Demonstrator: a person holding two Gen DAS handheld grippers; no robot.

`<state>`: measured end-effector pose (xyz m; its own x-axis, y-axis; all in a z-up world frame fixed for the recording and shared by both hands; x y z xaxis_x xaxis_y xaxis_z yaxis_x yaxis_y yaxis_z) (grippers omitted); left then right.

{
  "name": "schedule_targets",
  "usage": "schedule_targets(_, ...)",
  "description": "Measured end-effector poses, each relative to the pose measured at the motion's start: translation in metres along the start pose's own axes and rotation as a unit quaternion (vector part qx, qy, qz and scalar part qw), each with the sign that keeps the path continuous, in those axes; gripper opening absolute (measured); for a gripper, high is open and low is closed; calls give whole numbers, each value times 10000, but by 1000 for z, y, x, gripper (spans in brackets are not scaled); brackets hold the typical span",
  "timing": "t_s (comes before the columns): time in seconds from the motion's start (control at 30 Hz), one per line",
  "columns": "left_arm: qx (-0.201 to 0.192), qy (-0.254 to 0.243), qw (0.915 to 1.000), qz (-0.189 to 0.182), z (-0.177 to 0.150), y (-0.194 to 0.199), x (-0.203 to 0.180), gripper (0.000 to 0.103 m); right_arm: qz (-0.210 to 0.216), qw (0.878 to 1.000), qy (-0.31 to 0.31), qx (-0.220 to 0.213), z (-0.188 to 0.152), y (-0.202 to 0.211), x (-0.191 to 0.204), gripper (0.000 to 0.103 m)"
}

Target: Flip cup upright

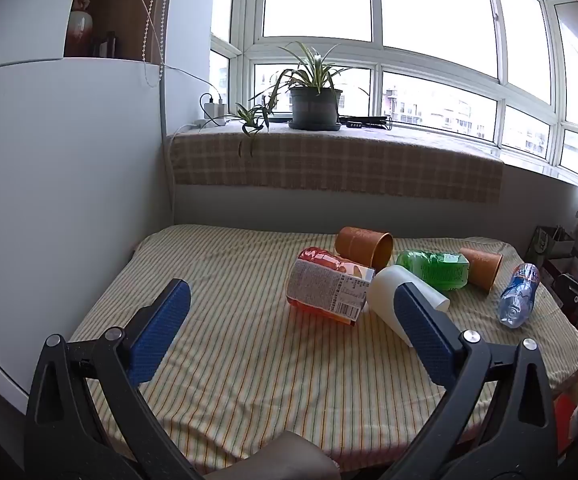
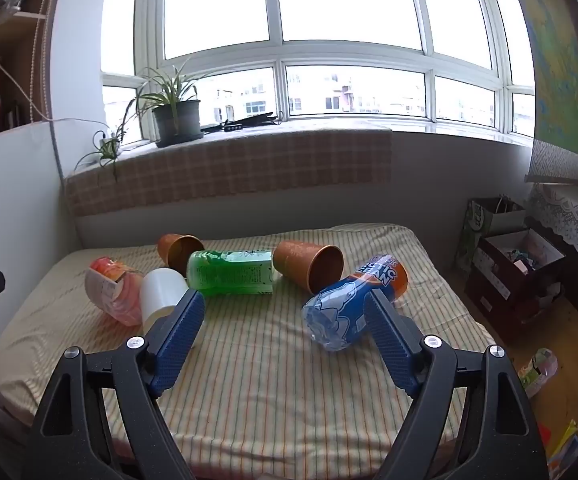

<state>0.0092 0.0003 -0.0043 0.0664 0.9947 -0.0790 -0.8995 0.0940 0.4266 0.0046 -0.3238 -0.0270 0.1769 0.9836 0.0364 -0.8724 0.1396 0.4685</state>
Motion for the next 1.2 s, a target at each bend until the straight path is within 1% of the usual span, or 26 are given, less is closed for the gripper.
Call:
schedule_targets(0.03, -12, -20, 10000, 1, 0, 0, 0, 103, 6, 10000, -4, -56, 0, 0, 0, 82)
schedule_targets(0.2, -40, -88, 10000, -7, 3, 1, -1, 103, 9, 10000, -16, 0, -3, 0, -4, 82)
schedule_targets(0.3, -58, -135, 9999, 11, 2, 1, -5, 103, 15, 10000, 3, 7, -2, -1, 2, 82)
schedule_targets(1.0, -98, -133, 9999, 28, 3, 3, -8, 103, 80, 10000, 2, 58, -4, -4, 2, 82)
schedule_targets(1.2, -104, -156, 9998, 19, 6, 3, -14, 103, 88, 9999, 9, 76, -5, -5, 2, 82)
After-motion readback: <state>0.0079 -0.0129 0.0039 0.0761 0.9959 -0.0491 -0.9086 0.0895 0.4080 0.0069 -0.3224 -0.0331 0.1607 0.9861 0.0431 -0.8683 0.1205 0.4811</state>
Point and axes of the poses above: each gripper's, at about its wrist camera, not at the fingertips, and y roughly against the way its jaws point, x to its left, z to its top, the point moved 1 cm from there along -y, roughly the way its jaws point, and after that the axes turned 5 degrees about -z, right-handed, at the moved point
